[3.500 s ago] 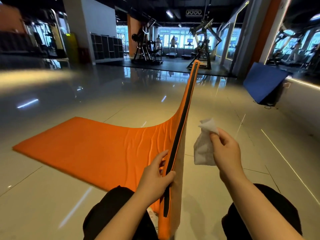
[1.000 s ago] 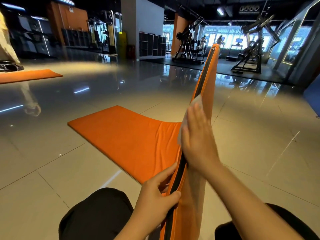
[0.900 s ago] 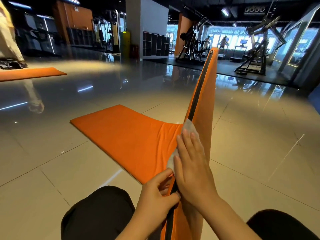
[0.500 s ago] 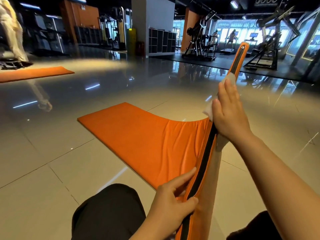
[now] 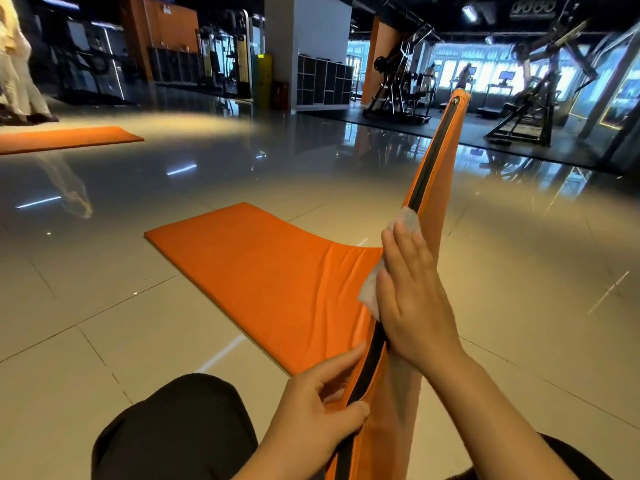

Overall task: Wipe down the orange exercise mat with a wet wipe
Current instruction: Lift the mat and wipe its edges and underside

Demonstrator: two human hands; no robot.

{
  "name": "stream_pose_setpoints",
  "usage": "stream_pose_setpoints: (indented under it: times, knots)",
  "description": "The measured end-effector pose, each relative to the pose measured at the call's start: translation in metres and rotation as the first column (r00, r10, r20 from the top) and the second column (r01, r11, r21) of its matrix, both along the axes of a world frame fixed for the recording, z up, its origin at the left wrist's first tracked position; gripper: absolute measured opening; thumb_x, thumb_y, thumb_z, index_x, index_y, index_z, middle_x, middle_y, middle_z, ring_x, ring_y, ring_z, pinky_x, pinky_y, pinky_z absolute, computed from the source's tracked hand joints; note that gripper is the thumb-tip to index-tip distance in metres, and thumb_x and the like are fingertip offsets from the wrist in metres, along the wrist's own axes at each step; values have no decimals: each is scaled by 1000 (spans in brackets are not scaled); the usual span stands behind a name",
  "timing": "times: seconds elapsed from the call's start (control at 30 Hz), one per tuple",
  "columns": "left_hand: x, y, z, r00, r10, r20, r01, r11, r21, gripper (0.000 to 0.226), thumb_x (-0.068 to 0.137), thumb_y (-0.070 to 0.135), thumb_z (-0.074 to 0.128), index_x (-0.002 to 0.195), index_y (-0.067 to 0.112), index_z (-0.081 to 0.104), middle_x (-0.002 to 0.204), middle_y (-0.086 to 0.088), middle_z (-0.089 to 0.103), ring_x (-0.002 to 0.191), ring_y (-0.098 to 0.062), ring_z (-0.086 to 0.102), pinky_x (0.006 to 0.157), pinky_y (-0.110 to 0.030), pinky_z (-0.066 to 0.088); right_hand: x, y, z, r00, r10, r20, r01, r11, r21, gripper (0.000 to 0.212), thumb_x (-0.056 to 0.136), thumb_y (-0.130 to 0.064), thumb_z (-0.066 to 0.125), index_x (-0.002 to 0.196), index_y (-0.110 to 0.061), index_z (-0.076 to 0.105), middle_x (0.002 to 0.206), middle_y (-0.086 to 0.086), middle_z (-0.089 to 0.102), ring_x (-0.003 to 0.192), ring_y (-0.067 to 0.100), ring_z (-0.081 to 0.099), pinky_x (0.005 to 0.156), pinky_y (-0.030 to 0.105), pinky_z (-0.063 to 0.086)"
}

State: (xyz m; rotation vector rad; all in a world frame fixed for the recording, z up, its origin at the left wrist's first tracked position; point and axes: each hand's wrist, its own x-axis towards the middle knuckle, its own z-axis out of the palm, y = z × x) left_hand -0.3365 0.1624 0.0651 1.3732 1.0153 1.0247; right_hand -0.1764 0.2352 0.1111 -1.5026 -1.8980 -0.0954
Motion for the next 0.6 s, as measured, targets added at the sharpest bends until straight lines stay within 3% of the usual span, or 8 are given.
stream_pose_setpoints:
  times: [0.13, 0.23, 0.33, 0.47, 0.53, 0.6]
  knots:
    - [6, -9, 1, 998, -54, -36, 54, 999, -11, 65, 75, 10, 79, 102, 67, 64, 121, 14, 68, 104, -3, 67, 94, -18, 50, 42, 45, 44, 994, -110, -14, 110, 993, 48, 62, 98, -42, 15, 157, -19, 9, 164, -2, -1, 151, 12, -6, 124, 35, 1]
    - [7, -10, 1, 997, -57, -57, 56, 998, -17, 69, 82, 7, 76, 107, 69, 60, 120, 18, 65, 105, -1, 65, 98, -28, 52, 49, 53, 56, 985, -170, -27, 172, 983, 65, 64, 98, -39, 16, 157, -15, 8, 165, 2, -1, 151, 15, -5, 121, 27, -4]
    - [9, -9, -3, 998, -28, -63, 28, 1000, -10, 68, 81, 4, 75, 110, 63, 63, 116, 20, 67, 104, 5, 64, 96, -31, 54, 29, 29, 32, 987, -129, -92, 132, 991, 20, 63, 99, -42, 16, 157, -20, 1, 164, -4, -7, 150, 9, -9, 122, 28, 0]
    - [13, -5, -10, 999, 7, -35, -7, 1000, 2, 60, 77, 2, 76, 117, 46, 64, 110, 24, 70, 104, 1, 66, 99, -25, 51, -7, -25, -19, 998, -33, -55, 30, 998, -49, 56, 98, -47, 9, 149, -34, -10, 160, -17, -16, 146, -2, -18, 121, 27, 0]
    - [13, -5, -13, 999, 2, -37, -3, 1000, -14, 58, 71, 10, 76, 117, 44, 64, 115, 17, 71, 107, -3, 66, 100, -25, 50, -8, -34, -28, 998, -25, -63, 20, 997, -73, 57, 93, -50, 5, 147, -38, -10, 158, -21, -16, 145, -4, -18, 122, 29, 3]
    - [11, -5, -13, 999, -30, -41, 29, 999, -25, 58, 77, 4, 78, 115, 46, 64, 117, 13, 70, 106, -1, 66, 95, -21, 52, 2, -25, -20, 998, -42, -56, 39, 998, -50, 59, 93, -51, 6, 149, -37, -8, 158, -21, -16, 146, -3, -17, 122, 30, 3]
